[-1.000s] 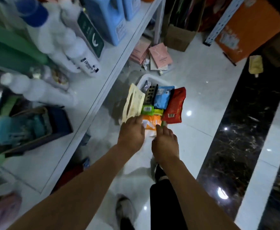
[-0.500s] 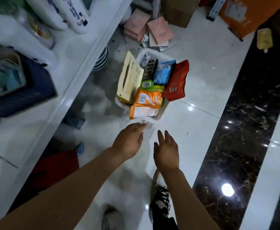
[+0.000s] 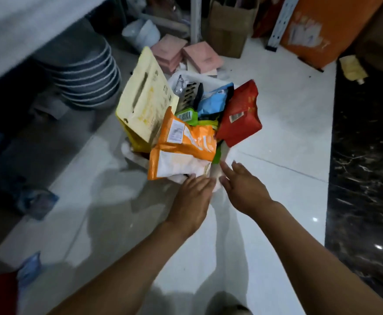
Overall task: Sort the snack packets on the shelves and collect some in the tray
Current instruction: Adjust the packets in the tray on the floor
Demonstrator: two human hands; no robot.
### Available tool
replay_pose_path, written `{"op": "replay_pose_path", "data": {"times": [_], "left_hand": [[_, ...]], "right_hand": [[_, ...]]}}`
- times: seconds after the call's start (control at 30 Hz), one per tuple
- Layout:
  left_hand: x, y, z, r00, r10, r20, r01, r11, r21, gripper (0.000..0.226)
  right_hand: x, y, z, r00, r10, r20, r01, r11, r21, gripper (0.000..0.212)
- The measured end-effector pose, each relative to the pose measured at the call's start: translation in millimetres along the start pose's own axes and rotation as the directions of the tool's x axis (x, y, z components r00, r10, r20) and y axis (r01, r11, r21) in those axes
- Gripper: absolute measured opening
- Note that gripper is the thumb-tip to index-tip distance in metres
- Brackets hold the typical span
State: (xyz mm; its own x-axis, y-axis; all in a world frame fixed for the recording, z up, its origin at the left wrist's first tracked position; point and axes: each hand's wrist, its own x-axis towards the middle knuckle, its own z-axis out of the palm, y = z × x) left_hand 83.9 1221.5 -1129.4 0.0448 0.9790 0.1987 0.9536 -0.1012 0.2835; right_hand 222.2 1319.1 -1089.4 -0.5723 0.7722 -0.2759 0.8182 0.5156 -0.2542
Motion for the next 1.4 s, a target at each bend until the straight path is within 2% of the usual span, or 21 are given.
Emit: {"op": "replay_pose_path", "data": {"times": [0.07,0.17,0.23,0.33,0.47,0.57,0.73,0.9,1.03,1.1,1.2,1.27,1.4], "left_hand": [[4,-15,8,0.998,0.054,-0.018,-0.053,0.998,0.038,0.035],[11,-27,-5,0.983,0.147,0.112,-0.160,0.981,0.113,0.037],[14,-26,-11,0.980,0.156,0.124,-0.176,0.969,0.171,0.034],[-2,-31,-16,0.976,0.182,0.116,-0.203,0.958,0.205,0.045],[-29,-58,-21,0.961,0.266,0.075,-0.274,0.951,0.141,0.042],[-46,-83,-24,0.945,0.306,0.112,-0.319,0.938,0.132,0.041],[-64,-109,-46,0.934,0.284,0.219,-0.335,0.907,0.256,0.050],[-98,-142,-60,0.948,0.263,0.178,-0.311,0.884,0.348,0.048],[-127,-174,-59,0.951,0.189,0.244,-0.281,0.860,0.427,0.052],[-140,-187,-64,0.959,0.114,0.259,-0.222,0.870,0.439,0.054],[-160,-211,-75,0.959,-0.009,0.284,-0.115,0.902,0.417,0.052],[-175,-224,-82,0.964,-0.059,0.259,-0.026,0.949,0.314,0.045],[-198,-229,-112,0.984,-0.041,0.172,-0.008,0.962,0.272,0.040]], "right_hand": [[1,-3,9,0.999,-0.016,-0.028,0.013,0.995,-0.099,0.054],[-9,-9,8,0.996,-0.086,0.016,0.087,0.984,-0.157,0.055],[-18,-14,7,0.993,-0.110,0.035,0.113,0.986,-0.120,0.059],[-33,-27,19,0.993,-0.116,0.017,0.115,0.993,0.021,0.068],[-38,-45,34,0.997,-0.068,-0.025,0.072,0.975,0.212,0.086],[-32,-62,38,0.996,-0.089,0.007,0.085,0.973,0.213,0.098],[-23,-98,47,0.988,-0.149,-0.024,0.151,0.972,0.182,0.100],[-17,-141,62,0.970,-0.237,-0.060,0.244,0.951,0.189,0.100],[-11,-176,69,0.948,-0.315,-0.053,0.319,0.934,0.161,0.100],[-6,-195,70,0.940,-0.338,-0.037,0.339,0.925,0.171,0.101],[0,-229,80,0.930,-0.366,-0.032,0.366,0.912,0.183,0.101],[0,-251,88,0.941,-0.337,-0.027,0.336,0.922,0.195,0.104],[-4,-286,107,0.947,-0.321,-0.025,0.315,0.907,0.280,0.097]]}}
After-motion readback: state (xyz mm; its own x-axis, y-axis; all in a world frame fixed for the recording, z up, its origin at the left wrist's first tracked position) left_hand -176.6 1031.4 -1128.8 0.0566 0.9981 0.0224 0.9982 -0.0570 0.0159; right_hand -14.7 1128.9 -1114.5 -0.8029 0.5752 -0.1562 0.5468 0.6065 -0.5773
